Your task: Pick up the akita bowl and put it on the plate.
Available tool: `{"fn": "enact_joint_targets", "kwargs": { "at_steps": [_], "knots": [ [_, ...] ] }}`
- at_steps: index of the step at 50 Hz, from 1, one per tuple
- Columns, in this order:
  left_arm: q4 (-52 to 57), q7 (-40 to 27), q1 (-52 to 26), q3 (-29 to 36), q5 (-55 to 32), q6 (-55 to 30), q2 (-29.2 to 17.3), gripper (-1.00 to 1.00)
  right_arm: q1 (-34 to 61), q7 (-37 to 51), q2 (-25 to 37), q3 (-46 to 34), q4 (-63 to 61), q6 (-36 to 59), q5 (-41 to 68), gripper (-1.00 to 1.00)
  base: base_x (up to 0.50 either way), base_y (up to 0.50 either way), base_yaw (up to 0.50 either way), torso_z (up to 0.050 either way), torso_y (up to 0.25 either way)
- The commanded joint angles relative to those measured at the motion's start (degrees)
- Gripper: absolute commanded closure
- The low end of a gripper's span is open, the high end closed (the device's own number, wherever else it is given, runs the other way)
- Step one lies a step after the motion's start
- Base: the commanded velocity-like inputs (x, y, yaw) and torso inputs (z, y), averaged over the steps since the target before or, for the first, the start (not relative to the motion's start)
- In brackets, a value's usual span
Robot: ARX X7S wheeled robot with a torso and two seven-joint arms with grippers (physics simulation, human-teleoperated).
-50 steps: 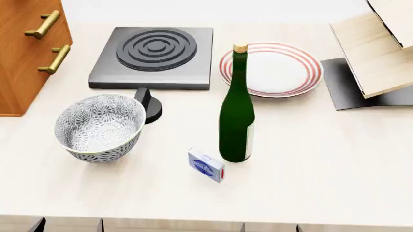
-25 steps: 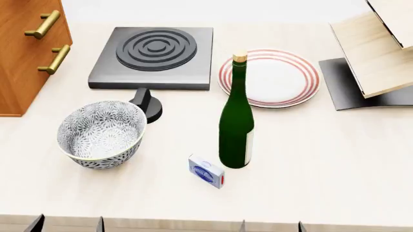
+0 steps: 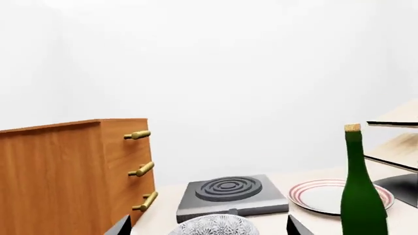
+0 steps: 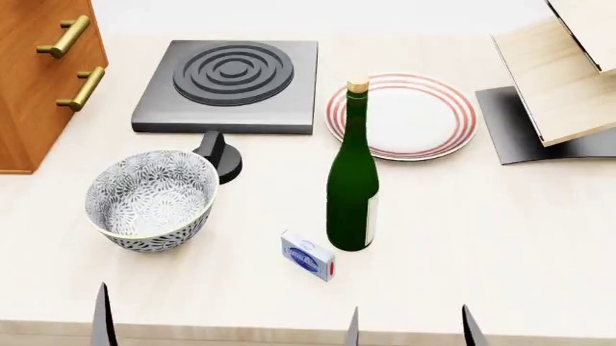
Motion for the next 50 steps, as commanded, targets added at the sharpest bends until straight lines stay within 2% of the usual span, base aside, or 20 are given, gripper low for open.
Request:
{"fn": "enact_joint_targets", "kwargs": {
  "at_steps": [1, 21, 36, 50],
  "knots": [
    [13.1, -1.59, 3.68, 0.82, 3.67, -1.57, -1.54, -1.0, -4.87, 1.53, 1.7, -1.34, -12.57, 0.59, -2.26, -1.0, 0.0, 0.0, 0.0, 0.0, 0.0],
    [14.59, -2.94, 4.79, -0.22, 2.99, 1.34, -2.96, -1.0, -5.66, 3.57, 2.63, -0.4, -14.22, -0.99, -0.45, -1.0, 0.0, 0.0, 0.0, 0.0, 0.0],
    [14.08, -7.94, 4.71, -10.65, -3.63, 0.17, -2.44, -1.0, -3.18, 6.78, 3.54, 7.12, -11.77, 0.17, 4.26, -1.0, 0.0, 0.0, 0.0, 0.0, 0.0],
    [14.22, -8.73, 4.96, -10.95, -3.63, 0.33, -2.97, -1.0, -2.77, 7.56, 3.69, 6.29, -10.96, 0.62, 4.93, -1.0, 0.0, -0.01, 0.0, 0.0, 0.0]
  ]
}}
